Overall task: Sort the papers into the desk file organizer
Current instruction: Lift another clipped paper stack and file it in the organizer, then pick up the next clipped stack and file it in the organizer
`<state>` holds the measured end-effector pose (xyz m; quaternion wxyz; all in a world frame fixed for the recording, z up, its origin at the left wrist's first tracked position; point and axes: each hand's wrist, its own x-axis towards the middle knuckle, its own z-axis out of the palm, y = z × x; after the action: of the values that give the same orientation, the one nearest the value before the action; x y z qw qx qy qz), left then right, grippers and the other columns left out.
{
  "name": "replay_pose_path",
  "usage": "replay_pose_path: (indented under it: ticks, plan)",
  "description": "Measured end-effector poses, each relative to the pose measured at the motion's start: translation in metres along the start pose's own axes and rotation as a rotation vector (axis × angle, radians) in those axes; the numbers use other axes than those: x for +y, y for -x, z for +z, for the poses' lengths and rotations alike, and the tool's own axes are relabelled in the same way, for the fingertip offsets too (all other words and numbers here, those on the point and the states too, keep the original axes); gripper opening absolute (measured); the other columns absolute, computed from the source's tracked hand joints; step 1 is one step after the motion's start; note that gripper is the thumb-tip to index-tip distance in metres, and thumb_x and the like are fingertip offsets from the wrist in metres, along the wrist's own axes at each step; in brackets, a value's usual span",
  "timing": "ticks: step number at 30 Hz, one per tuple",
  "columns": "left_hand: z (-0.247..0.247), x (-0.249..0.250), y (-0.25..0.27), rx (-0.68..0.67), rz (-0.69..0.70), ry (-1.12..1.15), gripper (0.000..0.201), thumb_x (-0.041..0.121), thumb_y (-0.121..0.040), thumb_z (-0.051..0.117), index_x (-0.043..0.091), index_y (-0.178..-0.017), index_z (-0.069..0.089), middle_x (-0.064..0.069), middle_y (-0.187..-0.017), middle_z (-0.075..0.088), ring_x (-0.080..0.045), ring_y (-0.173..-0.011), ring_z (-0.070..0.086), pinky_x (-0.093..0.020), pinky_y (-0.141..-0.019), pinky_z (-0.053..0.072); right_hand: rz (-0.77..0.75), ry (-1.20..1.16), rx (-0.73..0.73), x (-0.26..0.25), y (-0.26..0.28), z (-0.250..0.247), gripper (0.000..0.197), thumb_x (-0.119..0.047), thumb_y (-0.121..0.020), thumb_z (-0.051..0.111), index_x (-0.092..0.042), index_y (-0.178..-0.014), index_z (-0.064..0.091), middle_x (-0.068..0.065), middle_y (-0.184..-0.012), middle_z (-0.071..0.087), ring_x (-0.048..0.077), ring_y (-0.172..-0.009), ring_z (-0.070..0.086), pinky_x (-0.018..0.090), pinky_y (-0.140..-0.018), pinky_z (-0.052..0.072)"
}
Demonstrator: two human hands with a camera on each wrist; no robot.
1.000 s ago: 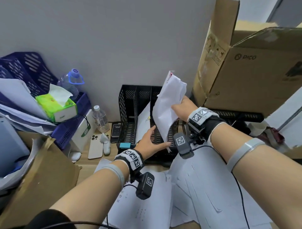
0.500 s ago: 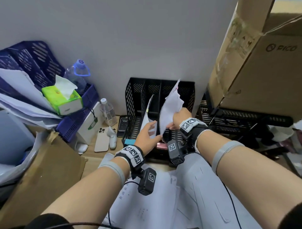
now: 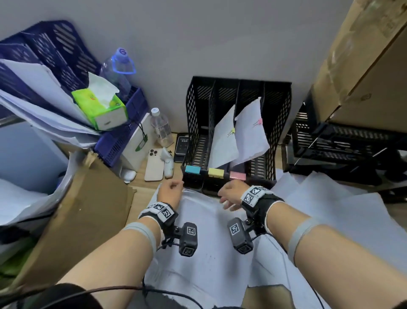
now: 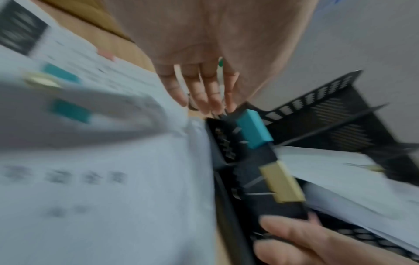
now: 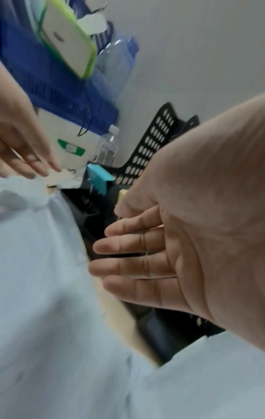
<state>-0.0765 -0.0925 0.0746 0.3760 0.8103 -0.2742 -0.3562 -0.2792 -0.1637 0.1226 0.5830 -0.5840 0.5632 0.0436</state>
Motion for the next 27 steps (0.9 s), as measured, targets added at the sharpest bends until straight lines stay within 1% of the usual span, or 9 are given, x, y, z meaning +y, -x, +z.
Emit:
replay_pose_path:
  ticks: [3, 4, 6, 8, 9, 13, 17, 22, 27]
  plan:
    - [-0.032, -0.058, -0.001, -0.040, -0.205, -0.383, 0.034, 0.023, -0.081, 0.069, 0.020, -0.114, 0.069, -0.009, -0.120, 0.068, -0.032, -0.108, 0.066, -0.034, -0.096, 0.052, -0.006, 0.119, 0.031, 0.020, -0.009, 0.034, 0.011, -0.021, -0.089, 0.053, -0.019, -0.090, 0.064, 0.011, -0.096, 0.067, 0.025, -0.077, 0.066, 0.039, -0.073, 0.059]
    - [-0.040, -0.072, 0.001, -0.045, -0.248, -0.429, 0.039, 0.022, -0.079, 0.069, 0.020, -0.118, 0.067, -0.009, -0.126, 0.066, -0.033, -0.109, 0.065, -0.035, -0.097, 0.052, 0.000, 0.157, 0.015, 0.027, -0.012, 0.045, 0.012, -0.023, -0.087, 0.057, -0.021, -0.096, 0.065, 0.009, -0.100, 0.066, 0.024, -0.077, 0.064, 0.038, -0.073, 0.059]
    - [-0.053, -0.091, 0.008, -0.085, -0.271, -0.467, 0.042, 0.020, -0.080, 0.070, 0.018, -0.121, 0.063, 0.002, -0.131, 0.060, -0.029, -0.112, 0.064, -0.030, -0.097, 0.050, 0.027, 0.279, -0.049, 0.039, -0.018, 0.065, 0.039, -0.026, -0.086, 0.060, -0.021, -0.124, 0.055, 0.007, -0.116, 0.057, 0.021, -0.084, 0.063, 0.033, -0.071, 0.056]
    - [-0.060, -0.103, 0.015, -0.132, -0.251, -0.450, 0.033, 0.018, -0.082, 0.071, 0.017, -0.114, 0.065, 0.011, -0.128, 0.056, -0.024, -0.113, 0.063, -0.025, -0.098, 0.045, 0.032, 0.465, -0.024, 0.048, -0.022, 0.080, 0.054, -0.031, -0.084, 0.059, -0.021, -0.136, 0.045, 0.008, -0.134, 0.044, 0.027, -0.106, 0.059, 0.035, -0.087, 0.052]
    - [-0.062, -0.107, 0.017, -0.135, -0.236, -0.423, 0.027, 0.017, -0.082, 0.072, 0.019, -0.108, 0.066, 0.008, -0.126, 0.061, -0.022, -0.109, 0.063, -0.024, -0.097, 0.046, 0.025, 0.525, 0.019, 0.050, -0.021, 0.085, 0.053, -0.031, -0.084, 0.058, -0.020, -0.134, 0.045, 0.010, -0.136, 0.040, 0.029, -0.111, 0.056, 0.037, -0.092, 0.051]
    - [-0.067, -0.120, 0.026, -0.126, -0.198, -0.334, 0.029, 0.013, -0.077, 0.076, 0.022, -0.102, 0.065, -0.009, -0.115, 0.068, -0.018, -0.091, 0.061, -0.027, -0.091, 0.050, 0.034, 0.575, 0.085, 0.051, -0.022, 0.102, 0.045, -0.029, -0.081, 0.056, -0.018, -0.125, 0.049, 0.011, -0.132, 0.037, 0.031, -0.117, 0.049, 0.037, -0.094, 0.050]
    - [-0.068, -0.125, 0.036, -0.107, -0.093, -0.373, 0.035, 0.020, -0.072, 0.081, 0.026, -0.099, 0.060, -0.004, -0.117, 0.047, -0.021, -0.096, 0.058, -0.028, -0.087, 0.050, 0.032, 0.580, 0.103, 0.050, -0.021, 0.109, 0.044, -0.031, -0.080, 0.058, -0.020, -0.121, 0.047, 0.010, -0.134, 0.035, 0.031, -0.124, 0.041, 0.034, -0.099, 0.041]
    - [-0.068, -0.124, 0.042, -0.220, -0.068, -0.613, 0.039, 0.053, -0.056, 0.082, 0.036, -0.085, 0.062, 0.007, -0.106, 0.039, -0.016, -0.112, 0.044, -0.040, -0.102, 0.045, 0.034, 0.548, 0.124, 0.047, -0.015, 0.113, 0.051, -0.032, -0.082, 0.059, -0.019, -0.129, 0.043, 0.011, -0.137, 0.035, 0.031, -0.126, 0.039, 0.035, -0.099, 0.039]
    - [-0.067, -0.111, 0.035, -0.319, -0.078, -0.688, 0.032, 0.048, -0.063, 0.083, 0.029, -0.079, 0.064, 0.002, -0.113, 0.042, -0.019, -0.118, 0.042, -0.037, -0.104, 0.045, 0.020, 0.431, 0.137, 0.047, -0.008, 0.116, 0.059, -0.030, -0.083, 0.062, -0.014, -0.135, 0.039, 0.011, -0.141, 0.036, 0.029, -0.129, 0.039, 0.036, -0.101, 0.037]
